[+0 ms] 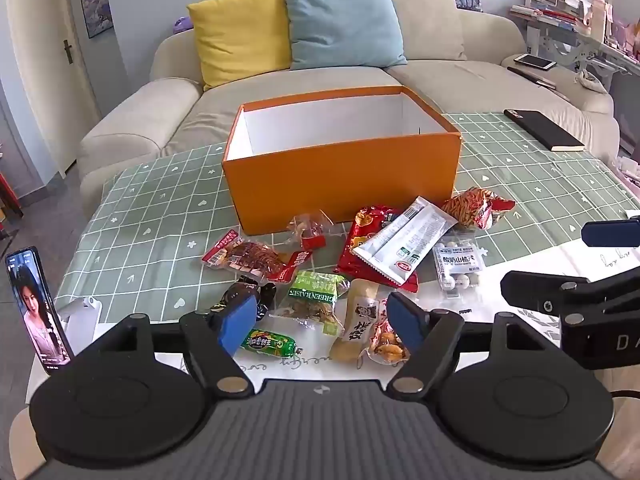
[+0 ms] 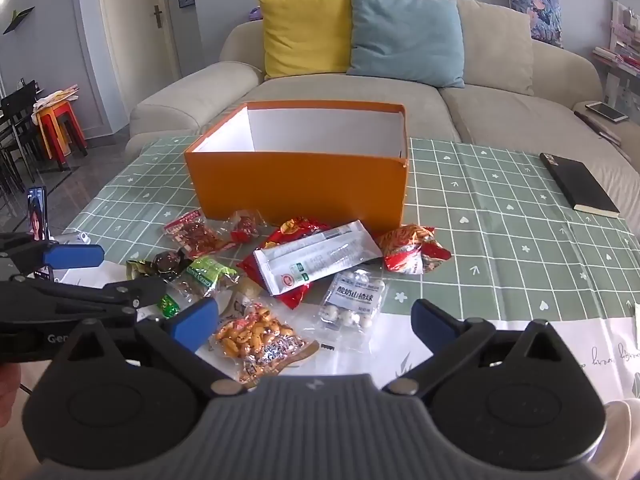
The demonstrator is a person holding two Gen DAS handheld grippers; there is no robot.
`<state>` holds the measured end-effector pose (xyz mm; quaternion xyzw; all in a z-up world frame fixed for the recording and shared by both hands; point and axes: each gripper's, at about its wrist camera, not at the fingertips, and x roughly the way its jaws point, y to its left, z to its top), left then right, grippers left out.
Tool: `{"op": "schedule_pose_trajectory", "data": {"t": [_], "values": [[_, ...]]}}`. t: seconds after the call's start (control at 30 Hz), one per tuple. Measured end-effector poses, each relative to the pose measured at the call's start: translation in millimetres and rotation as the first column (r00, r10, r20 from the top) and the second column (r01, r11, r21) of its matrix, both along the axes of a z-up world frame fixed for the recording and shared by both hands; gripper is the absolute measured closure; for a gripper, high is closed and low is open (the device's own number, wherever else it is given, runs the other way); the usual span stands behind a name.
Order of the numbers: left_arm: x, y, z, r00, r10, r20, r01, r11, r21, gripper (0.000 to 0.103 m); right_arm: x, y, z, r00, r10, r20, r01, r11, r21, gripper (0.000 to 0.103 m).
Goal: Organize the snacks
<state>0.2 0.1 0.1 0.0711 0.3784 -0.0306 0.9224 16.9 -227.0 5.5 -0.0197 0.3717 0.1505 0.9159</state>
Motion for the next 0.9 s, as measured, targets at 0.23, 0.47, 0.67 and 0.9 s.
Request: {"op": "schedule_pose_trajectory", "data": {"t": [0.23, 0.47, 0.67, 0.9], "values": [[-0.2, 0.5, -0.5, 1.000, 0.003, -0.002, -0.003, 1.000, 0.000, 0.016, 1.7, 0.0, -3.3, 0.999, -0.027, -0.018, 0.026, 1.000, -0.010, 0.004], [-2.3, 1.5, -5.7, 1.000, 0.006, -0.011, -0.006, 1.000, 0.002, 0.016, 4.9, 0.9, -6.5, 0.999, -0.031, -0.029, 0.030, 0.999, -0.021, 0.004], [0.7, 0.6, -5.2, 1.000, 0.004, -0.027, -0.004, 1.000, 0.006, 0.016, 5.1, 0.6, -7.5, 0.999, -0.040, -0.036, 0.039, 0.999, -0.029, 0.004], [0.4, 0.6, -6.3, 0.999, 0.006, -0.031, -0.006, 1.000, 0.008, 0.016, 5.4, 2.4, -7.9, 0.998, -0.039, -0.040, 0.038, 0.998, -0.048, 0.004]]}}
